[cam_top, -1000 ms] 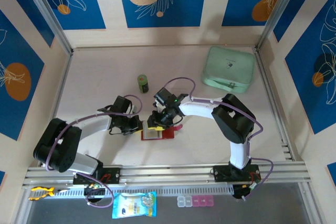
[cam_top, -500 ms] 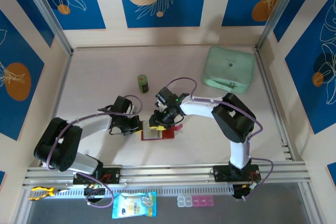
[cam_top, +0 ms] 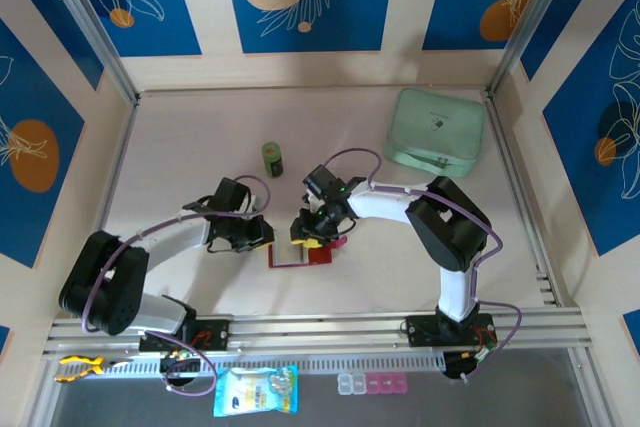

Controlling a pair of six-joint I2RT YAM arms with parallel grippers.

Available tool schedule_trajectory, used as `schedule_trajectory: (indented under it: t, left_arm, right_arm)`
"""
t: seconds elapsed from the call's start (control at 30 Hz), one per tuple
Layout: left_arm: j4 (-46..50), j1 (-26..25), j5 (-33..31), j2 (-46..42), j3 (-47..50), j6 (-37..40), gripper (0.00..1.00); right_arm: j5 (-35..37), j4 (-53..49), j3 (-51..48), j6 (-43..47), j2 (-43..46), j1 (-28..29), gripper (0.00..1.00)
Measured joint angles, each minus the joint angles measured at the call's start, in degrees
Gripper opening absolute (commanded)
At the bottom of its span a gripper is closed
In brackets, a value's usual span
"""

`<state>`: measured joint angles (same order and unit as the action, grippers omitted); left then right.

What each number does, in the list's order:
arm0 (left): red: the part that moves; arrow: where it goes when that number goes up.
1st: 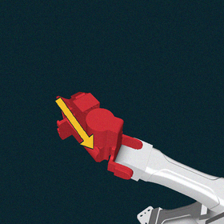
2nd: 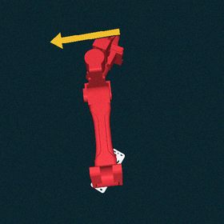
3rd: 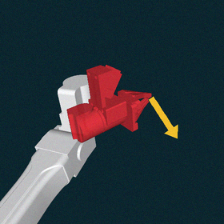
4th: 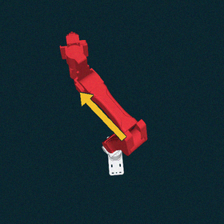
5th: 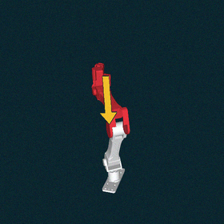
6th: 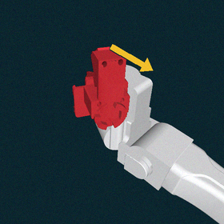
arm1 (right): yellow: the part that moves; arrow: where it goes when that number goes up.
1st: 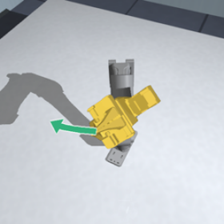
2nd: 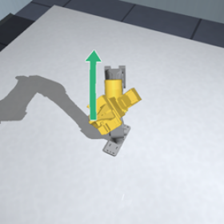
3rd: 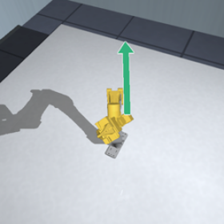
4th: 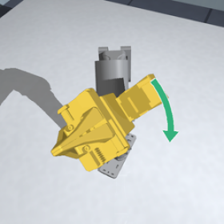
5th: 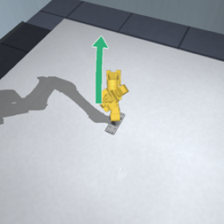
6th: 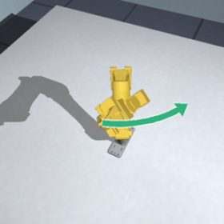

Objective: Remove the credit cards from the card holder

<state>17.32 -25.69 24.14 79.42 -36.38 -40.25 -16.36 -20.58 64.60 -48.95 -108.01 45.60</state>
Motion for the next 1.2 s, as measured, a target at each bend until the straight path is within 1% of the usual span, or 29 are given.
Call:
schedule_trajectory:
  t: [0.13, 0.2, 0.37, 0.53, 0.7, 0.87, 1.03, 1.2]
  left_arm:
    - [-0.63, -0.81, 0.98, -0.94, -0.22, -1.29, 0.20]
    - [-0.70, -1.57, 1.18, -0.94, -0.33, -1.75, 0.19]
    - [-1.62, -2.45, 1.31, -0.81, -0.33, -2.80, 0.10]
    - [-1.68, -2.54, 1.01, 1.46, -0.31, -2.71, 0.07]
    - [-1.57, -2.58, -0.09, 2.43, -0.24, -1.95, 0.06]
    - [-1.18, -2.58, -1.33, 3.08, -0.20, -0.96, 0.06]
    - [-1.01, -2.60, -1.92, 3.69, -0.02, -0.11, 0.06]
    - [-1.01, -2.60, -1.92, 3.69, 0.00, -0.09, 0.06]
  right_arm:
    - [-0.24, 0.00, -0.17, 0.04, 0.00, -0.15, 0.37]
    - [-0.37, 0.00, -0.20, 0.07, 0.00, -0.26, 0.33]
    - [-0.42, 0.02, -0.35, 0.50, 0.24, -0.26, 0.26]
    - [-0.94, 0.70, -0.72, 0.44, 1.64, -0.24, 0.22]
    - [-2.29, 2.56, -0.72, 0.42, 1.88, 0.13, 0.22]
    - [-3.85, 2.95, 0.13, 0.46, 0.85, 0.59, 0.26]
    - [-4.02, 1.51, 1.51, 0.50, -1.29, 0.68, 0.26]
    - [-3.82, -0.46, 1.53, 0.90, -1.64, 0.61, 0.27]
